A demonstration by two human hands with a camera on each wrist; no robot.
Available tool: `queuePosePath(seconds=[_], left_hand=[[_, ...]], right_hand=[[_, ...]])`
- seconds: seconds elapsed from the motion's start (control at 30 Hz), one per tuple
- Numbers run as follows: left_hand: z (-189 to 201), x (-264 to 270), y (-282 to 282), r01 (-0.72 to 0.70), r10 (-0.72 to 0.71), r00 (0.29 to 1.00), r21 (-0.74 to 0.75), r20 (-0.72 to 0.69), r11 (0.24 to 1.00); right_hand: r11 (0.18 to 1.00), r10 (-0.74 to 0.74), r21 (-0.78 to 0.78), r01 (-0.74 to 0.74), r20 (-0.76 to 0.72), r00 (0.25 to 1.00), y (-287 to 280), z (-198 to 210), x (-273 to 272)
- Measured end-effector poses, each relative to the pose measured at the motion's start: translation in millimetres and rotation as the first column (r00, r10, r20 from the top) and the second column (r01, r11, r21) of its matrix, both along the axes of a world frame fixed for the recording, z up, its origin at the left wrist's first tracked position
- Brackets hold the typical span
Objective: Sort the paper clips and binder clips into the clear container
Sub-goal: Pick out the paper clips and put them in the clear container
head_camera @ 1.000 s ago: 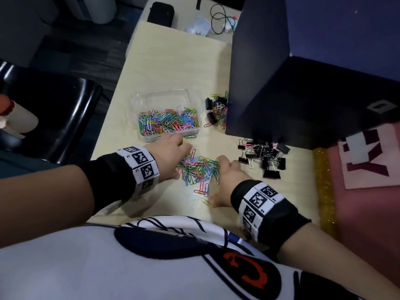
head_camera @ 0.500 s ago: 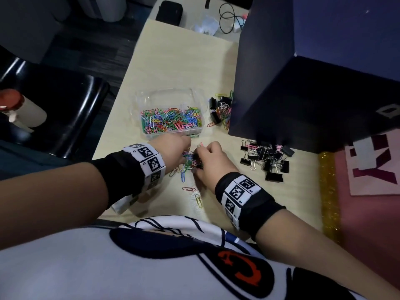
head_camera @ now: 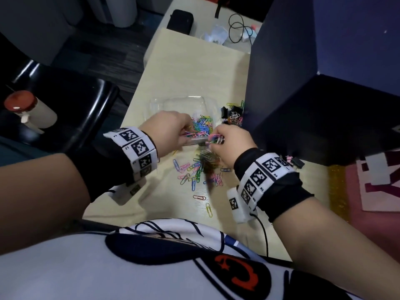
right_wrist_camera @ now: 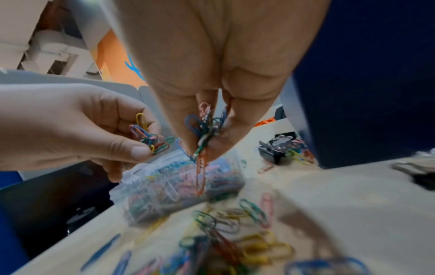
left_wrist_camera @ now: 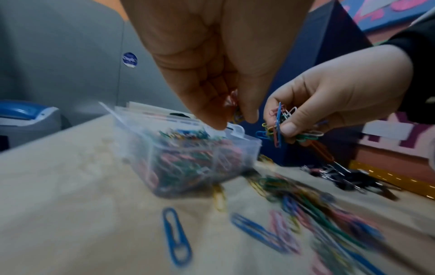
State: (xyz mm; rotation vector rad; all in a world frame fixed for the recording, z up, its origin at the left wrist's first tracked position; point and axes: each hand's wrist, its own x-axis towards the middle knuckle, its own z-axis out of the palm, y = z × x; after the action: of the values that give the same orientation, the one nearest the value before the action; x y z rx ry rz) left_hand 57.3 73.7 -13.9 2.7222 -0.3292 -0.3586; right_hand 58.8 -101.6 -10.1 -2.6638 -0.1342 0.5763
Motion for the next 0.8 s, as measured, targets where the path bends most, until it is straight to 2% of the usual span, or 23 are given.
queuePosePath(seconds=[0.17, 0.27, 0.37, 0.43, 0.5, 0.57, 0.7, 0.8], left_hand=[[2, 15, 15, -0.041, 0.042, 0.999, -0.015, 0.021, 0.999], [-7, 14, 22, -0.048, 0.050, 0.997, -0.029, 0.057, 0.998], [-17, 5, 28, 0.007, -0.004, 0.994, -0.032, 0.106, 0.999], [-25, -1, 29, 0.117, -0.119, 0.985, 0.029, 0.125, 0.993], [-30, -6, 29, 0.214, -0.229, 0.968, 0.134, 0.106, 0.968], [-34, -8, 31, 0.243, -0.265, 0.960, 0.205, 0.090, 0.948], [-34, -7, 37, 0.289, -0.317, 0.946, 0.264, 0.068, 0.920], [-31, -5, 40, 0.269, -0.305, 0.943, 0.237, 0.133, 0.934]], right_hand=[[0.996, -0.004, 0.092, -0.001, 0.061, 0.998, 31, 1, 24], [0.986, -0.084, 0.144, 0.078, 0.033, 0.996, 36, -5, 31], [0.985, -0.138, 0.114, 0.132, 0.051, 0.989, 31, -8, 32], [0.996, -0.056, 0.069, 0.049, 0.101, 0.993, 31, -9, 29], [0.989, 0.149, 0.006, -0.150, 0.087, 0.985, 33, -12, 22], [0.943, 0.328, -0.076, -0.324, 0.038, 0.944, 33, -15, 16], [0.916, 0.334, -0.231, -0.328, -0.013, 0.943, 26, -15, 16], [0.930, 0.302, -0.236, -0.281, 0.058, 0.951, 27, -15, 18]])
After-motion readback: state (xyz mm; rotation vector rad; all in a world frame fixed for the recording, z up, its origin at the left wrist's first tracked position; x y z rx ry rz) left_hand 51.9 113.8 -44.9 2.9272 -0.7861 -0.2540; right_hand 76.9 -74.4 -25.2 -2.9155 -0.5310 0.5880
